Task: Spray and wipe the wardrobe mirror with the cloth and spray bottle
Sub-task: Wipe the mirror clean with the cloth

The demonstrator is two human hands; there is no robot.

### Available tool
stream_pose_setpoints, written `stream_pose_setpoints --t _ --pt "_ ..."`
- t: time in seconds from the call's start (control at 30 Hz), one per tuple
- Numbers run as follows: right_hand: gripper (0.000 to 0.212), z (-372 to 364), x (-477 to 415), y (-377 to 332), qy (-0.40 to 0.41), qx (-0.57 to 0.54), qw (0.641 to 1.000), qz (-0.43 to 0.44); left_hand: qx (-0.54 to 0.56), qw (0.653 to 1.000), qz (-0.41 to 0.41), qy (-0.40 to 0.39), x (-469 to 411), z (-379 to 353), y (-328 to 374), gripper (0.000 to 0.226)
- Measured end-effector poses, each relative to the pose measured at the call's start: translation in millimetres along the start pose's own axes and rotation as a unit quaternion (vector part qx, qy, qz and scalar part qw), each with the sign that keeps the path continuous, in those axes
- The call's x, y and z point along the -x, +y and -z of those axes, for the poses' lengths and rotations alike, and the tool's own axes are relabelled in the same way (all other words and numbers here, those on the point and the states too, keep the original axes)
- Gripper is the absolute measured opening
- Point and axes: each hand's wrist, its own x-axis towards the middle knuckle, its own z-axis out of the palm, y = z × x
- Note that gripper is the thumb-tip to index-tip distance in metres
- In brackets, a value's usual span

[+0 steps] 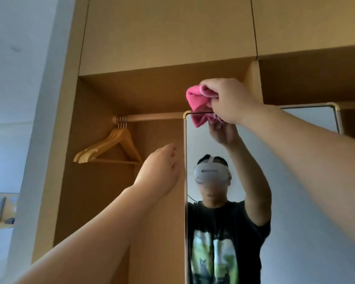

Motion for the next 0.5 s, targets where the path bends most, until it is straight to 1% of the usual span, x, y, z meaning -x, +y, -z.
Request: stream_pose_setpoints --t 0.07,0.13,0.2,0.23,0.3,0.33,0.4,0.43,0.5 --pt "0.020 -6 -17 -2 -0.017 0.046 0.999 -0.012 0.008 1.000 -0.017 -0.003 -6 -4 -4 0.032" --pt "0.017 -11 -27 -4 -0.036 0.077 0.996 -0.026 0.019 0.999 -0.022 -0.018 -7 -9 -4 0.035" --pt "0.012 -16 -32 -7 -0.064 0.097 0.993 -0.022 0.032 0.999 -0.029 -0.030 -7 -15 -1 0.029" --pt "0.012 -19 -32 -7 -0.085 0.089 0.992 -0.018 0.030 0.998 -0.032 -0.033 -7 -17 0 0.023" --pt "0.012 -22 -31 -5 -0.127 0.044 0.991 -0.027 0.016 0.999 -0.034 -0.034 -8 -21 3 0.021" --pt "0.015 -23 -29 -2 -0.141 0.034 0.989 -0.031 0.011 0.999 -0.032 -0.031 -9 -22 5 0.022" --pt "0.025 -24 -25 2 -0.169 0.047 0.984 -0.026 0.012 0.999 -0.026 -0.024 -9 -25 6 0.024" --pt "0.028 -24 -24 4 -0.175 0.049 0.983 -0.021 0.012 0.999 -0.022 -0.022 -10 -26 7 0.024" --pt "0.027 -21 -24 7 -0.167 0.037 0.985 -0.035 0.008 1.000 -0.011 -0.021 -10 -28 8 0.026"
